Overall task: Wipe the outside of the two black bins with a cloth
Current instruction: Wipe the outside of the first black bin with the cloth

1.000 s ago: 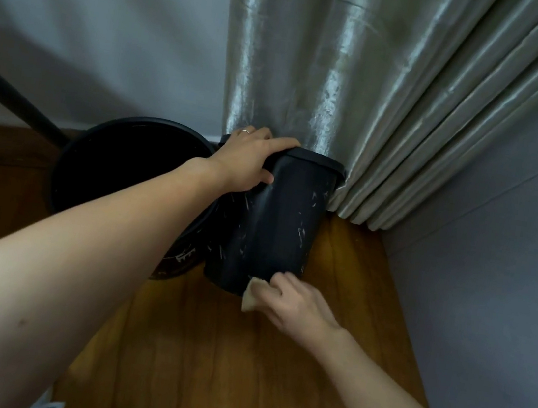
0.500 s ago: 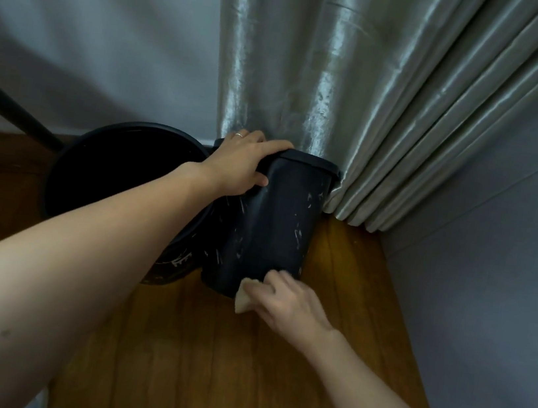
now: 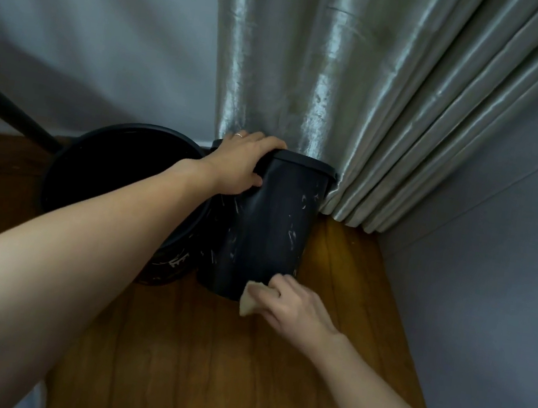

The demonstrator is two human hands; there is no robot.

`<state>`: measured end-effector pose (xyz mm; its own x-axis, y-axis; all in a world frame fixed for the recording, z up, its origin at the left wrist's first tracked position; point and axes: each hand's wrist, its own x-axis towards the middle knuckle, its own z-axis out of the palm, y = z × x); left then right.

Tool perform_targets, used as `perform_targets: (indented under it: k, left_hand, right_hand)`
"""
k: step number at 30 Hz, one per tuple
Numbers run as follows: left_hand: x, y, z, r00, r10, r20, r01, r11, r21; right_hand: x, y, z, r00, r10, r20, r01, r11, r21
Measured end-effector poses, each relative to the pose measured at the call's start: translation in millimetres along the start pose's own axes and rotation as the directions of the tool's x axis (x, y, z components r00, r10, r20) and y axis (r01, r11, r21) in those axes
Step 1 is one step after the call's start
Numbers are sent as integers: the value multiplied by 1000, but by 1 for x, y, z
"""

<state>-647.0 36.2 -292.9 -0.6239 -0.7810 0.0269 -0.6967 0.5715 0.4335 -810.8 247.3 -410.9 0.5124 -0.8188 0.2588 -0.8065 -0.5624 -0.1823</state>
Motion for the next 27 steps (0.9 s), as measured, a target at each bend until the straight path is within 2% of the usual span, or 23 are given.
perform_targets:
  k: [5, 8, 15, 22, 27]
  left_hand:
    - [2, 23, -1, 993, -82, 87, 79, 996, 37]
    - [4, 27, 0, 992, -80, 102, 71, 994, 82]
    - [4, 10, -3, 995, -59, 76, 66, 993, -94]
    - [6, -2, 0, 998, -19, 55, 19, 1000, 2]
    - [2, -5, 1, 998, -3, 55, 2, 1000, 17]
  right_hand:
    - [4, 3, -3, 999, 42, -31, -42, 999, 6]
    - [5, 3, -4, 999, 31, -25, -31, 1000, 4]
    - [7, 2, -5, 995, 88, -54, -88, 996, 14]
    - [14, 9, -4, 996, -42, -85, 40, 999, -27]
    - [60, 36, -38, 960, 157, -230, -166, 986, -20]
